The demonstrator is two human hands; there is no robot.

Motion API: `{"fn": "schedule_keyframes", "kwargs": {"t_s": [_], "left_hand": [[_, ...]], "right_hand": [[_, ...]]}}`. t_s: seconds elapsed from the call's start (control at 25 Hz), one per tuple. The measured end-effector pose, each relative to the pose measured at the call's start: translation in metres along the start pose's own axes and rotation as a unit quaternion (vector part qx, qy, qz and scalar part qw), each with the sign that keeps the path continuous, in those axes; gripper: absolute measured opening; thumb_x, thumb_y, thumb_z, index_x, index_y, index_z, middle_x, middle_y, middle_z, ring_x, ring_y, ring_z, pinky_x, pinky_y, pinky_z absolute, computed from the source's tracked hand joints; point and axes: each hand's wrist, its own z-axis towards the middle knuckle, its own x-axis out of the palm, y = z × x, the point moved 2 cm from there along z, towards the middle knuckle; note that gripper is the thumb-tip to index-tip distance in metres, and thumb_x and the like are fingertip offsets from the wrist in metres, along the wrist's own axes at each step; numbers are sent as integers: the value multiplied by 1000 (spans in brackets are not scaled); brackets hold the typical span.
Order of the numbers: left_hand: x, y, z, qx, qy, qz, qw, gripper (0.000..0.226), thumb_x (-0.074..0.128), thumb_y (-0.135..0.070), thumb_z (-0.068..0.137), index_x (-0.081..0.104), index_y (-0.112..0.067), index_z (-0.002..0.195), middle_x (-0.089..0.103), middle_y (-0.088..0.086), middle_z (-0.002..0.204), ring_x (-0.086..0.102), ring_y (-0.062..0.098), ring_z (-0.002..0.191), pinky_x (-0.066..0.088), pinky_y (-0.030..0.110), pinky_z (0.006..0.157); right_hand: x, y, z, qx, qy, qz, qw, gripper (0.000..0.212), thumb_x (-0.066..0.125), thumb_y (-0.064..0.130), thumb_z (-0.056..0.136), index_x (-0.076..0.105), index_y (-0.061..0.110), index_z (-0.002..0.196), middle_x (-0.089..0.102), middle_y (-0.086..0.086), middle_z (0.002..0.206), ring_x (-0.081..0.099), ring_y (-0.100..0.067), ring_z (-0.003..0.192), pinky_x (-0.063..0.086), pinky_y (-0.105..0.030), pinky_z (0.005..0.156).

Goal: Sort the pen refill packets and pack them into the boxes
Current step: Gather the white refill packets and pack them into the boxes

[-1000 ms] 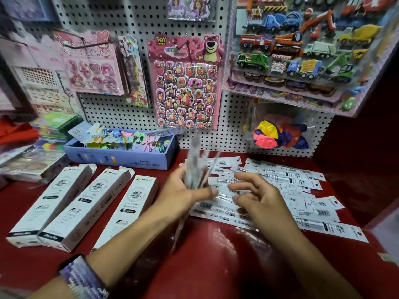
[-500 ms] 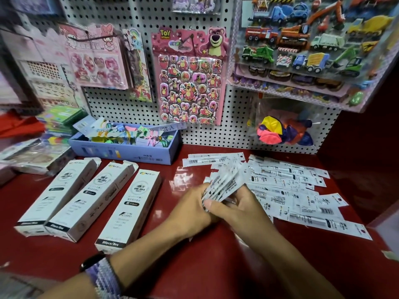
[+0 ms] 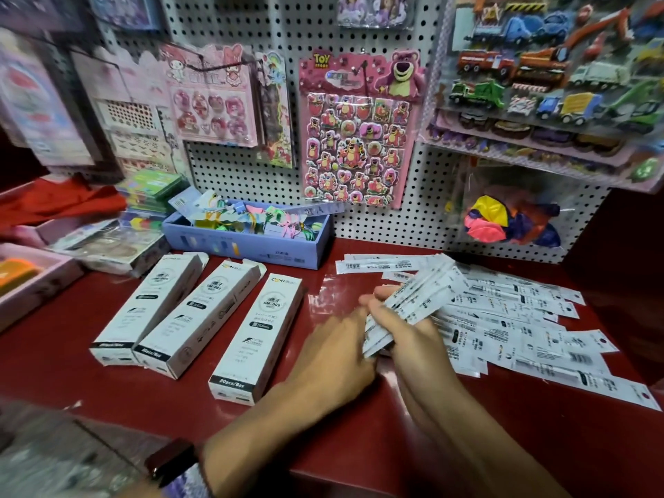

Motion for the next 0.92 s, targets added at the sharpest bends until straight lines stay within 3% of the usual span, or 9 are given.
{"fn": "schedule_keyframes", "kwargs": {"t_s": [0.16, 0.28, 0.44, 0.56, 0.68, 0.76, 0.92], "left_hand": [[-10, -5, -4, 12, 30, -18, 999, 61, 54, -25, 75, 33, -40, 131, 68, 1, 105, 64, 32, 93, 53, 41, 79], [-8, -6, -7, -31, 65, -46, 996, 55, 58, -28, 74, 38, -40, 123, 69, -4, 106, 64, 28, 96, 52, 35, 80], [-8, 1, -5, -102, 81, -76, 989, 38, 49, -23, 69, 57, -23, 106, 69, 2, 94, 64, 30, 91, 48, 30, 70], [-16, 7, -3, -91, 32, 106, 990, 31, 48, -19, 79, 49, -19, 109, 67, 12, 100, 62, 38, 93, 41, 35, 68], [-17, 9, -2, -76, 47, 230, 969, 39, 48, -21, 85, 41, -14, 123, 67, 13, 106, 64, 38, 94, 38, 35, 66], [-12, 2, -4, -53, 77, 249, 964, 42, 49, -23, 86, 38, -13, 125, 67, 12, 105, 65, 37, 93, 37, 35, 65], [-10, -3, -11, -18, 82, 207, 975, 45, 53, -34, 85, 34, -16, 121, 64, 9, 107, 62, 36, 97, 44, 37, 70]], "right_hand": [[-1, 10, 3, 16, -47, 240, 969, 21, 39, -3, 89, 54, 10, 95, 67, -15, 82, 63, -31, 91, 44, -50, 98], [-1, 11, 3, 32, -24, 299, 953, 20, 35, 0, 84, 50, 11, 89, 51, -7, 66, 59, -27, 75, 43, -48, 97], [0, 12, 5, 6, 28, 170, 985, 26, 39, -7, 78, 53, 8, 93, 60, -9, 67, 63, -25, 74, 48, -45, 83], [-6, 8, 4, 32, 12, 18, 999, 13, 55, 8, 94, 64, 6, 103, 75, -13, 93, 70, -25, 80, 54, -40, 72], [-17, -7, 4, 50, -30, -6, 998, 27, 67, 25, 91, 64, 3, 106, 75, -18, 95, 69, -24, 68, 56, -32, 53], [-21, -12, 5, 37, -60, -27, 997, 16, 66, 20, 93, 65, 7, 102, 75, -13, 89, 66, -21, 65, 58, -32, 55], [-25, -5, 14, -10, -53, -82, 995, 16, 60, 8, 93, 66, 5, 108, 77, -13, 95, 74, -31, 85, 61, -43, 72]]}}
